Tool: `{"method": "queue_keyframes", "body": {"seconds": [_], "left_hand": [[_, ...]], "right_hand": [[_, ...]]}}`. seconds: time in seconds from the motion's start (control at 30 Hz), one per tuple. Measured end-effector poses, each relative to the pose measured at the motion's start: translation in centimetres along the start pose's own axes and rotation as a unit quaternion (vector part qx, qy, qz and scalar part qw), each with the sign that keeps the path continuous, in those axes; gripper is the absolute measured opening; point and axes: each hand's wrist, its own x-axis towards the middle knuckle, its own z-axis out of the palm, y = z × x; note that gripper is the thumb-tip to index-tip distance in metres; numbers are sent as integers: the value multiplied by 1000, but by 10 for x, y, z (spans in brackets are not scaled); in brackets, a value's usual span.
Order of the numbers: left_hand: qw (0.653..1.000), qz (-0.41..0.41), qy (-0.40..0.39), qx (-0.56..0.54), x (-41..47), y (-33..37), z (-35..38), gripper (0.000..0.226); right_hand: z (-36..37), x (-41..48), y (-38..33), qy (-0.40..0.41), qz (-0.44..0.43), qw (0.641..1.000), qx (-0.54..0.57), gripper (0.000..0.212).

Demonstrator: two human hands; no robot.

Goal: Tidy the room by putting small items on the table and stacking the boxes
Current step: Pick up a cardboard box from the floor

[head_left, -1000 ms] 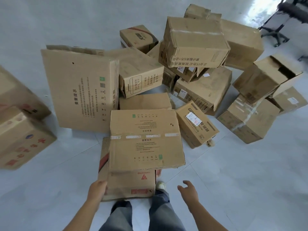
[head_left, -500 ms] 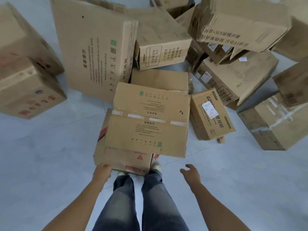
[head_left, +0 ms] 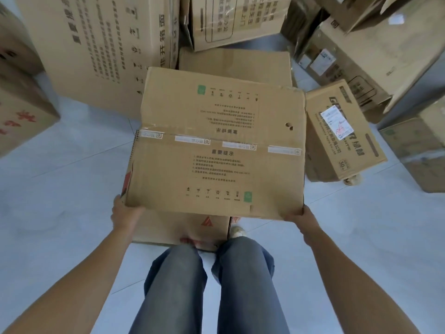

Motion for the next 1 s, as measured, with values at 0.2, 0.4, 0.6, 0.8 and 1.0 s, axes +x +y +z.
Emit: {"method": "queue_keyframes", "body": {"seconds": [0.2,0.4,0.6,0.8,1.0], "left_hand": [[987,12,-42,-154,0,5,-4,53],[961,94,-30,-259,-83,82,-50,41],[942,212,-45,-257,-178,179,-110,24],[951,271,-91,-122,-237,240,-126,47],[919,358,-163,-26,-299,260,-118,53]], "right_hand": [[-3,-8,9,-2,-41,993,113,50],[-61,-95,-61,47,-115,962,244,29],[-121,-203,-110,43,-164,943,285,33],[-164,-290,-105,87,-186,939,276,32],[-193,-361,-56,196,-148,899,363,36]]}}
